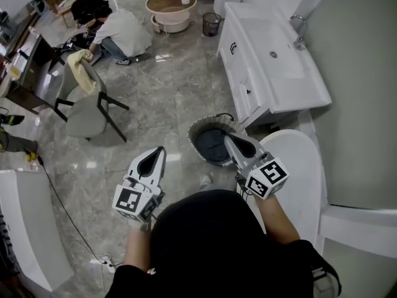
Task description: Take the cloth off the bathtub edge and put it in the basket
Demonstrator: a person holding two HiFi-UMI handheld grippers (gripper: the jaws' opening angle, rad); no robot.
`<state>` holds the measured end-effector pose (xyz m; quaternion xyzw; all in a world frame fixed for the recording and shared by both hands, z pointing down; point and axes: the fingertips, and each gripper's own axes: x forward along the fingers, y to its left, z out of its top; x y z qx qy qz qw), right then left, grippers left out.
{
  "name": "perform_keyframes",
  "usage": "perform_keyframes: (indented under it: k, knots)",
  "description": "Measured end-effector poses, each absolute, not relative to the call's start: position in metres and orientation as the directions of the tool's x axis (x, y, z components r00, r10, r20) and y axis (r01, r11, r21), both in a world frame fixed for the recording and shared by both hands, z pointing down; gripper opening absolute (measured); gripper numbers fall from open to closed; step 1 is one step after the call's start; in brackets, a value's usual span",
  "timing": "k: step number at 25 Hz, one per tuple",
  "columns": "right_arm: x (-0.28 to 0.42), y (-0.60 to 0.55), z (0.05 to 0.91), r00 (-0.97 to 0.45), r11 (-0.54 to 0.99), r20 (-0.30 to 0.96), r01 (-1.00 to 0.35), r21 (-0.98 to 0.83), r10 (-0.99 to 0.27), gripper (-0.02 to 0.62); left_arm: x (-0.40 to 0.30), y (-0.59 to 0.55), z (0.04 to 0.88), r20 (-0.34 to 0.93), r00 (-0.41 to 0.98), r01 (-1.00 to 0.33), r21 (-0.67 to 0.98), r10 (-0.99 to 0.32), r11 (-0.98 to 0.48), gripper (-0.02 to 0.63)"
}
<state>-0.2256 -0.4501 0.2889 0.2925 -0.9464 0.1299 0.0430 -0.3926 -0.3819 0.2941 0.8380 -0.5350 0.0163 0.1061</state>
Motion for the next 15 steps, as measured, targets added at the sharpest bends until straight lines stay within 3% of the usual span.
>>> perform_keyframes:
  k: [15]
  knots:
    - [-0.211, -0.458, 0.297, -0.807, 0.775, 0.162, -0.590, -0.225, -0.568, -0.005, -0.384, -0.390, 0.292, 0.180, 0.438, -0.893, 0.195, -0.881, -0.405, 0.012]
